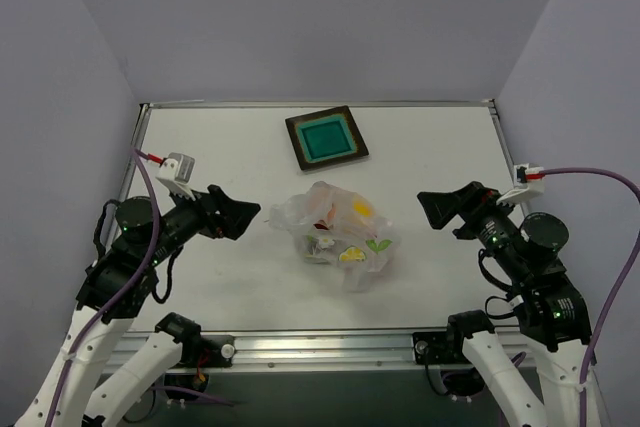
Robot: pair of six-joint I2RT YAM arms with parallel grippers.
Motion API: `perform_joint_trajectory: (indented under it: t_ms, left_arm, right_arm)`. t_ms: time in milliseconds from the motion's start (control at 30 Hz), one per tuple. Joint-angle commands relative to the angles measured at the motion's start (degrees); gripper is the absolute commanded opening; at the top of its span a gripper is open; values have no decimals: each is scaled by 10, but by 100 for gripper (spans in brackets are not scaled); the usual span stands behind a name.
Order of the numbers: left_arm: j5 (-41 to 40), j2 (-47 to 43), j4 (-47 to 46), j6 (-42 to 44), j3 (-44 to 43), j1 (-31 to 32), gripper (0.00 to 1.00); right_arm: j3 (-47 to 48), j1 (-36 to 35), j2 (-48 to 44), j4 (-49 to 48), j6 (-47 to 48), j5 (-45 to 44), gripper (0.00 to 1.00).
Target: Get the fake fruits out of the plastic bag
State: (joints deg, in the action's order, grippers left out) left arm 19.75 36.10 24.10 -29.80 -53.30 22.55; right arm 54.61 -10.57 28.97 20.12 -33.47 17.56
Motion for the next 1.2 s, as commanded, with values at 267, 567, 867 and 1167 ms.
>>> perform_joint_trajectory:
  t_ms: [267, 567, 867, 1167]
  left_arm:
    - [117, 74, -167, -84, 4, 7, 94]
    - [-67, 164, -92, 24, -58, 187, 94]
    - [-154, 274, -61, 66, -93, 254, 94]
    - [-192, 332, -21, 75, -99, 254, 85]
  right_arm:
    - [-52, -1, 0, 2, -31, 52, 100]
    - [-100, -2, 8, -37, -48, 121, 100]
    - [-165, -26, 21, -70, -68, 148, 100]
    - [-226, -214, 50, -174, -136, 32, 90]
